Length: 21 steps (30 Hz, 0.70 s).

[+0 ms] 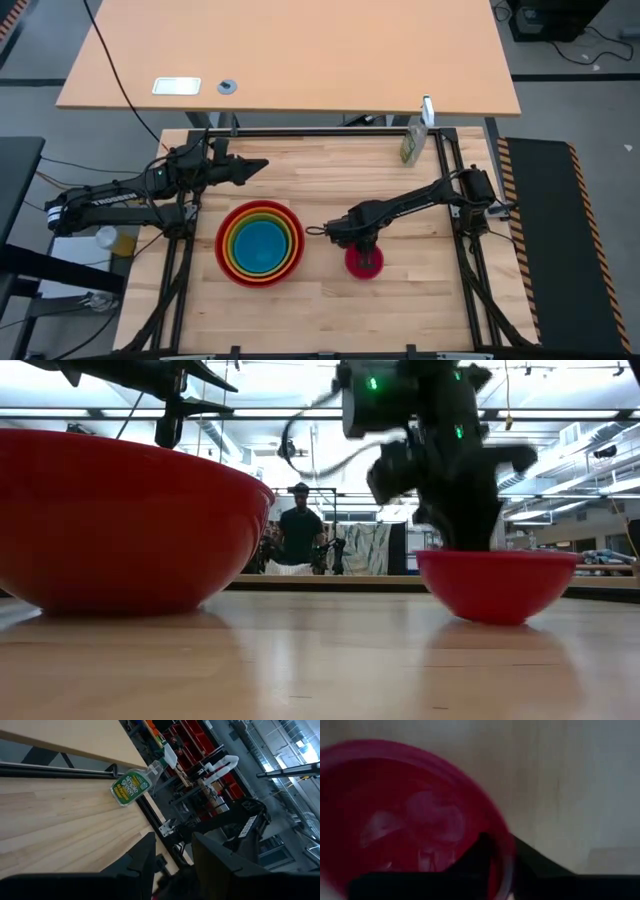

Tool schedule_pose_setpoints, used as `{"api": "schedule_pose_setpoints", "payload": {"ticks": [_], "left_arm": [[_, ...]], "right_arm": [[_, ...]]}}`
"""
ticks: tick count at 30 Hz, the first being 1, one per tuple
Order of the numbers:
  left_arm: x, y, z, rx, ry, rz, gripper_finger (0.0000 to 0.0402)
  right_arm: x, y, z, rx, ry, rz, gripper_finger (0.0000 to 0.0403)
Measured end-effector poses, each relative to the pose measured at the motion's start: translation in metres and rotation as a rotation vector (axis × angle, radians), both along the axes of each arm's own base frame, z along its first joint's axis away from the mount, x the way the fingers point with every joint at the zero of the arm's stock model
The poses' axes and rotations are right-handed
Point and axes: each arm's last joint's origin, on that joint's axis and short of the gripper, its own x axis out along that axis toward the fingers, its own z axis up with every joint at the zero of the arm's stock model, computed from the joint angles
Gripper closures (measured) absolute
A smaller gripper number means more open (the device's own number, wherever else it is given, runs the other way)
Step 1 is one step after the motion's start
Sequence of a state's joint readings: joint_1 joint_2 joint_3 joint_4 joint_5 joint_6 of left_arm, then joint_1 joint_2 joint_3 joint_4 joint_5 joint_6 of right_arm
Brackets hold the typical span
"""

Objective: Nest bowls inside each other
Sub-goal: Stack the pink bowl on the blue bowl

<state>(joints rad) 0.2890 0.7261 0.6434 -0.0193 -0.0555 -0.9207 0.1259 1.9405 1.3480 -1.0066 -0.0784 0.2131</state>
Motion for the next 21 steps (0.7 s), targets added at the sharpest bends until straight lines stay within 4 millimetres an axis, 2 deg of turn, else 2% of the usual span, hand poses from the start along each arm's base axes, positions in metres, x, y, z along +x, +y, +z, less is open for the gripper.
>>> {"api": "schedule_pose_setpoints", "payload": {"ticks": [2,5,9,13,15,18,21], "left_arm": [[0.0,0.0,0.0,0.001,0.0,0.0,0.0271],[0.0,0.0,0.0,0.033,0.014,-0.003,0.0271],[0.0,0.0,-0.002,0.041,0.034,-0.004,0.0271],[0.0,0.0,-0.001,0.053,0.027,-0.015,0.0271],[0.0,-0.002,0.004,0.119,0.004,-0.069,0.0271],[-0.001,-0.009,0.016,0.239,-0.006,-0.196,0.0271],[-0.004,-0.018,0.028,0.299,0.077,-0.286,0.0271]], "right_arm": [[0.004,-0.004,0.012,0.013,-0.017,-0.007,0.0385],[0.015,-0.014,0.032,0.006,-0.079,-0.062,0.0374],[0.029,-0.024,0.089,0.038,-0.284,-0.142,0.0366],[0.049,-0.029,0.129,0.106,-0.486,-0.217,0.0384],[0.057,-0.029,0.146,0.155,-0.602,-0.238,0.0385],[0.066,-0.031,0.155,0.205,-0.706,-0.295,0.0382],[0.077,-0.032,0.149,0.23,-0.748,-0.342,0.037]]}}
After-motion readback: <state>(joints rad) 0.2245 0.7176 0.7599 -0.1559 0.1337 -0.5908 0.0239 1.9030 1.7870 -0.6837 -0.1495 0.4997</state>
